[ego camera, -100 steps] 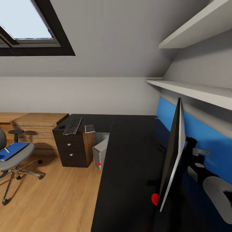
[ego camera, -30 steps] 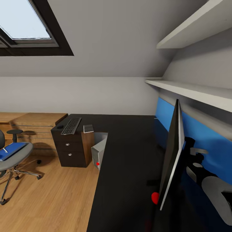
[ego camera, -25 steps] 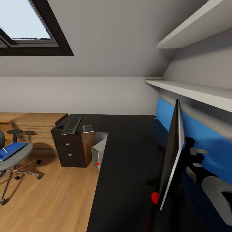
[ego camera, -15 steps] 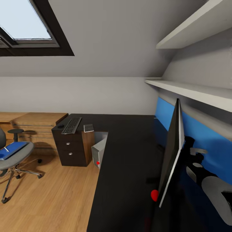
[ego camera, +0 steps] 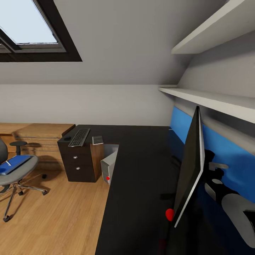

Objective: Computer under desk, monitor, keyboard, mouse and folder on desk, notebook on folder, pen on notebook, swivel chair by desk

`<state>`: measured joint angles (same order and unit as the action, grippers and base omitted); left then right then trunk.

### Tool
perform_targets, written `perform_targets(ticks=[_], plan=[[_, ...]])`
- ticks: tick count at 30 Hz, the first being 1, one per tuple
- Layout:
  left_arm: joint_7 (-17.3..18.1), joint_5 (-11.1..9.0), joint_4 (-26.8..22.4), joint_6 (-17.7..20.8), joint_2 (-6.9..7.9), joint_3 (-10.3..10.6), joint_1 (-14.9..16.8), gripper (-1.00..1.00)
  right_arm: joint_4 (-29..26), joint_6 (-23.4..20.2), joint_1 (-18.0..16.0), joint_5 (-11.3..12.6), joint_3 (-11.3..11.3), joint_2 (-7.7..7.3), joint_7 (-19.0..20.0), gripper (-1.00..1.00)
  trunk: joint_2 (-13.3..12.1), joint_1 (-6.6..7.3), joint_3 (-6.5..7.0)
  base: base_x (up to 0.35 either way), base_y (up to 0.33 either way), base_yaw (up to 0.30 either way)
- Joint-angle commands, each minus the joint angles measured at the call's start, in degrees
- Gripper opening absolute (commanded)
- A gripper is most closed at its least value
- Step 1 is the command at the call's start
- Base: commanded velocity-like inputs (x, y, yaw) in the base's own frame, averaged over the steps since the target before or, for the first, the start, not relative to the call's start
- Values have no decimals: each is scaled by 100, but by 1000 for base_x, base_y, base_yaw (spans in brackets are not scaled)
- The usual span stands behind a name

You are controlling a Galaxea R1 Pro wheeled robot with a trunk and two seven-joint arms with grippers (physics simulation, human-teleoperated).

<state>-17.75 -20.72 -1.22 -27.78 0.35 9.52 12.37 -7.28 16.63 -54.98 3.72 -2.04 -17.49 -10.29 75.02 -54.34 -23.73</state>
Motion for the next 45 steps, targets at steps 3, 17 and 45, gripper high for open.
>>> perform_targets(ticks=[3, 17, 45], plan=[[-27, -29, -1, -8, 0, 49, 2, 100, 7, 33, -4, 50, -40, 0, 13, 100, 4, 0, -6, 0, 0, 0], [-26, -29, -1, -24, -26, 50, 2, 100, 7, 33, -4, 50, -26, 175, 100, 100, 4, 0, -6, 0, 0, 0], [-27, -29, -1, -17, -26, 49, 2, 100, 8, 33, -4, 49, -31, 185, 439, 100, 4, 0, -6, -129, 0, 0]])
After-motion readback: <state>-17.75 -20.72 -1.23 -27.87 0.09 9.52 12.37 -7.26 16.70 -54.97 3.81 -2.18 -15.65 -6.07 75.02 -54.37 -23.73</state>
